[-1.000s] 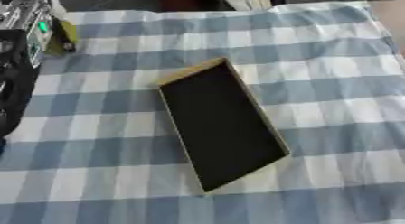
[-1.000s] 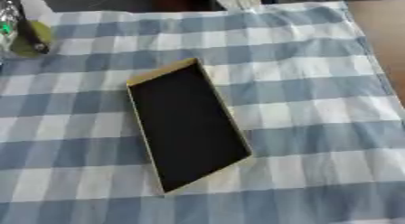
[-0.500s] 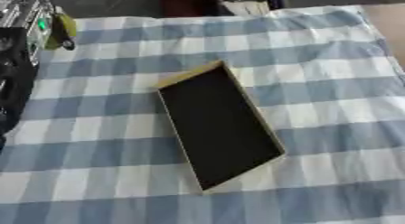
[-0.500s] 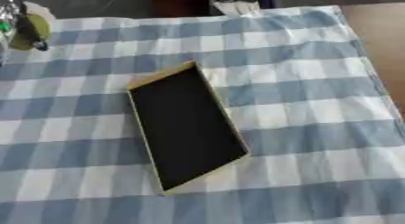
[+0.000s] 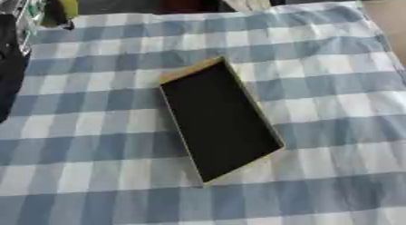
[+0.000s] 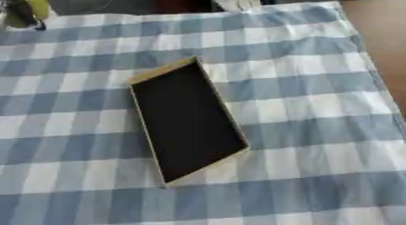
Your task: Pick up objects on the table and place them in the box.
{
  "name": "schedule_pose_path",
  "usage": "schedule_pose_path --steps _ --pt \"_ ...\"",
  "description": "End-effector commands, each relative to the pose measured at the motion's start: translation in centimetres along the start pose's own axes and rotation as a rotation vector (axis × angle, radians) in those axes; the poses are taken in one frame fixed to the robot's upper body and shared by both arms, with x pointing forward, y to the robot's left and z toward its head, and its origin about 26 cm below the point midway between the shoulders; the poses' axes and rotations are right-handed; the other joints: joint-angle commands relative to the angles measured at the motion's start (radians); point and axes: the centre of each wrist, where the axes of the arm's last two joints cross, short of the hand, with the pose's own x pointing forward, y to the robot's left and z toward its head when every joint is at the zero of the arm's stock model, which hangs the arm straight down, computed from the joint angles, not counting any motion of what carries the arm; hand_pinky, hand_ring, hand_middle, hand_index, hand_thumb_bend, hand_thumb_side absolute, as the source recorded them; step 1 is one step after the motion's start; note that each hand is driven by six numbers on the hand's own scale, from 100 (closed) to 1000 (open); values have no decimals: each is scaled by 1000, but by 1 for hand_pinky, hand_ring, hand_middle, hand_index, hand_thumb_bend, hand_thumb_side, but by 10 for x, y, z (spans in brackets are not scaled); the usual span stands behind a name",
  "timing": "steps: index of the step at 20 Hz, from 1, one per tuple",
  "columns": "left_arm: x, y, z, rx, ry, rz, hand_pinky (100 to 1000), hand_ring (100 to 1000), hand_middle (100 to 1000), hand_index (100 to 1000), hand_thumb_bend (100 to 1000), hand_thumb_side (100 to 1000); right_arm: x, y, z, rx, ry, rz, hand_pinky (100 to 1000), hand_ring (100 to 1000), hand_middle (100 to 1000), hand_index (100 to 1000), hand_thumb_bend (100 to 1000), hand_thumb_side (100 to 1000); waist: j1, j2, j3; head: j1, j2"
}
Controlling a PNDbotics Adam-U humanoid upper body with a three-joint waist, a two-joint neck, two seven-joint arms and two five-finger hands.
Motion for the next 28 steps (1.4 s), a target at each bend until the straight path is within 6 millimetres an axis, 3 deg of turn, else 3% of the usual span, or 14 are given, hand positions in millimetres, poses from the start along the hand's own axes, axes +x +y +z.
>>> schedule_pose_path --steps 1,10,11,12,27,28 --pt "-11 30 7 87 -67 -12 100 100 206 159 775 100 9 -2 -7 17 -18 17 780 733 620 945 100 540 -2 -36 0 -10 12" --pt "4 52 39 171 -325 -26 100 100 210 163 788 100 11 1 -10 11 -18 -3 779 734 621 943 100 540 1 -62 -7 -24 20" --pt "5 54 43 180 -352 -26 100 100 210 163 942 150 11 1 -11 10 -19 -4 779 734 621 943 100 547 1 -63 -9 -27 19" --pt "7 54 47 186 -381 -27 100 100 211 165 780 100 11 1 -11 10 -19 -5 779 734 621 942 100 540 1 -64 -11 -29 17" --pt "49 76 131 328 -844 24 100 100 214 169 761 100 13 5 -13 -5 -15 -31 779 734 621 940 100 542 7 -93 -30 -39 20" --pt "51 78 137 326 -868 31 100 100 214 170 790 100 13 5 -13 -6 -14 -32 779 734 621 940 100 543 7 -94 -30 -40 21"
